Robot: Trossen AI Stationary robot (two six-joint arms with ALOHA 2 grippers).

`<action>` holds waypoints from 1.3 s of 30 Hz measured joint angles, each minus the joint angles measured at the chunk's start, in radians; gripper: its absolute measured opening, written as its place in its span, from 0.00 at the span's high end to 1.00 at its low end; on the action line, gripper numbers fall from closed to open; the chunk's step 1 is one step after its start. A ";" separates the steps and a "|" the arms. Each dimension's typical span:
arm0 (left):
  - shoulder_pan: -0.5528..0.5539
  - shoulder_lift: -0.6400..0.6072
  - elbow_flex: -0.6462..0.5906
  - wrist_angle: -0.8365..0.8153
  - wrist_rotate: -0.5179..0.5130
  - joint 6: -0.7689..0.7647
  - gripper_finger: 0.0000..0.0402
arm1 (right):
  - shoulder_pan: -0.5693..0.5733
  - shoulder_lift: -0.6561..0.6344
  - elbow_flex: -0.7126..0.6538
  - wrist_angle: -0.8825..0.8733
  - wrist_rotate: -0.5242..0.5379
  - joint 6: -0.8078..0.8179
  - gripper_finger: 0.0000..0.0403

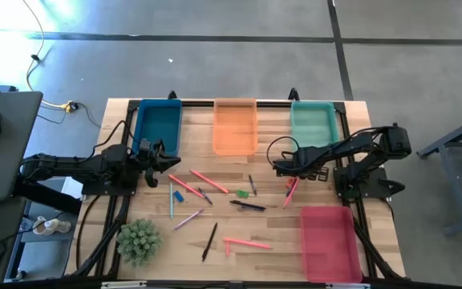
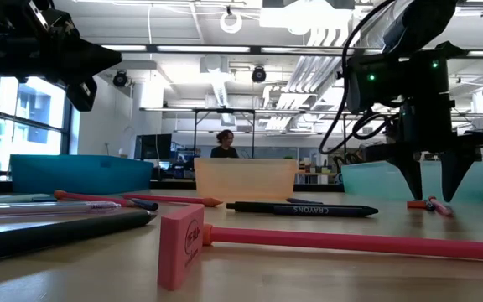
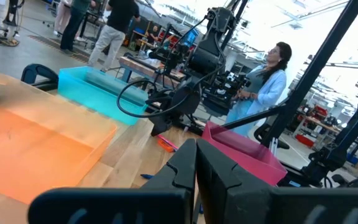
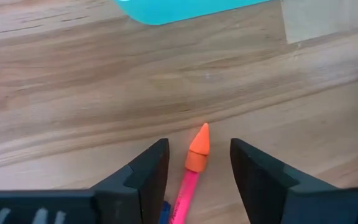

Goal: Sort crayons/erasers/pens/pencils in bins
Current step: Put the pink pencil into the orange bin

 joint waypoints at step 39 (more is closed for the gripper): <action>0.000 0.000 0.000 0.000 0.000 0.002 1.00 | 0.035 -0.007 -0.001 -0.002 -0.007 -0.048 0.95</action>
